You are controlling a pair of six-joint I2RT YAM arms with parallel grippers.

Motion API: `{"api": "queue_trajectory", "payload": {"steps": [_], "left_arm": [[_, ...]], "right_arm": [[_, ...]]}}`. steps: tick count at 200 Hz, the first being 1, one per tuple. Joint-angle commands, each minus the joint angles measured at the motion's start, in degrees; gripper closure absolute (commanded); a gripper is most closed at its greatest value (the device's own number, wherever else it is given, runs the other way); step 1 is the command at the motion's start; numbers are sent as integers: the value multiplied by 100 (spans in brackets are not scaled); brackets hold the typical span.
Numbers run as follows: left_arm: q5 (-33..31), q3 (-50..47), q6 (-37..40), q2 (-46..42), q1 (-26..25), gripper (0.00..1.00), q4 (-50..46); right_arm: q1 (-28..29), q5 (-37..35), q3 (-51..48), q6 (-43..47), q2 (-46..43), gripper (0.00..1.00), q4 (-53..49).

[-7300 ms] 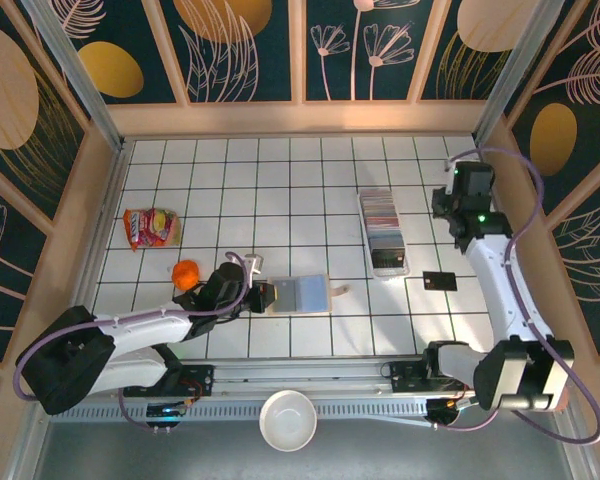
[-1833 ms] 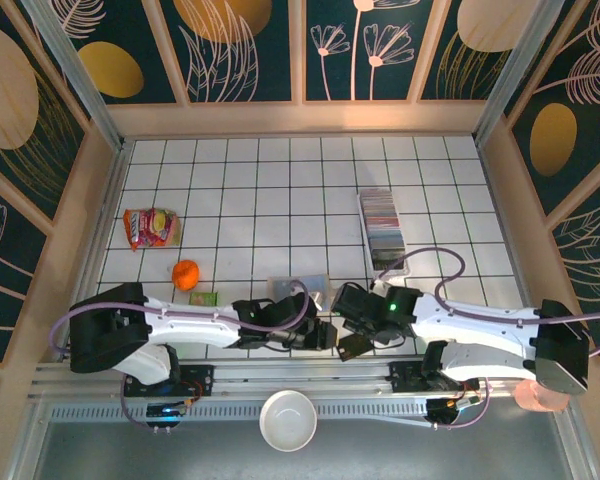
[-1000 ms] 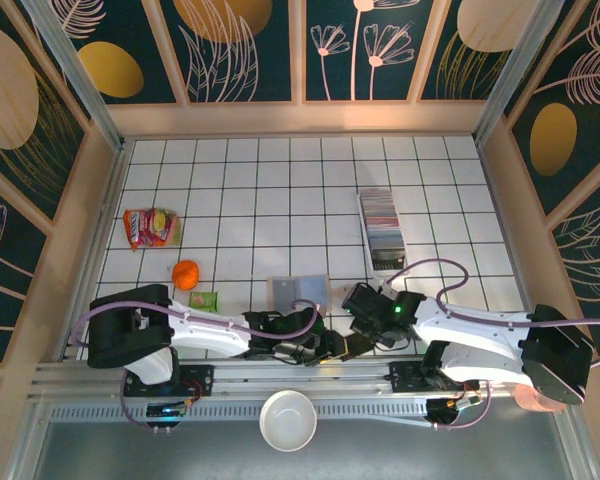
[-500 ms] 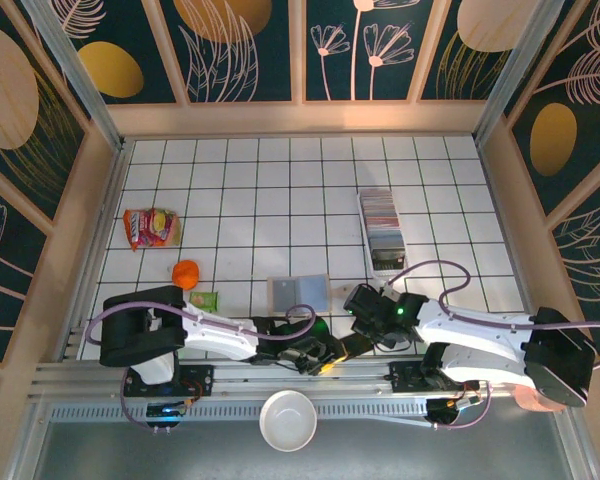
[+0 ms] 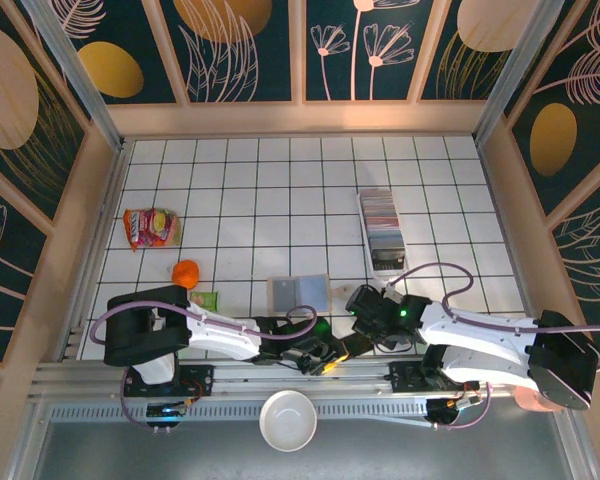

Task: Put the credit cards into the card holder
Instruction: Pick up the credit card from the bottom-center of the table.

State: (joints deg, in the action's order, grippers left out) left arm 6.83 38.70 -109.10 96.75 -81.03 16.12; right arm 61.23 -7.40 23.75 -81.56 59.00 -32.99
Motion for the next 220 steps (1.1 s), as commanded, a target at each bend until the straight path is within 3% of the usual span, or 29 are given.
{"api": "queue_trajectory", "payload": {"steps": [1, 127, 180, 220], "left_arm": [[-199, 283, -180, 324, -34, 68, -83], [-738, 352, -101, 417, -26, 68, -107], [-984, 528, 206, -11, -26, 68, -1177], [-900, 637, 268, 104, -26, 68, -1283]], "right_arm": [[39, 19, -186, -150, 5, 100, -34], [63, 54, -243, -242, -169, 100, -32], [72, 85, -333, -295, -228, 100, -7], [65, 89, -344, -316, -233, 100, 26]]}}
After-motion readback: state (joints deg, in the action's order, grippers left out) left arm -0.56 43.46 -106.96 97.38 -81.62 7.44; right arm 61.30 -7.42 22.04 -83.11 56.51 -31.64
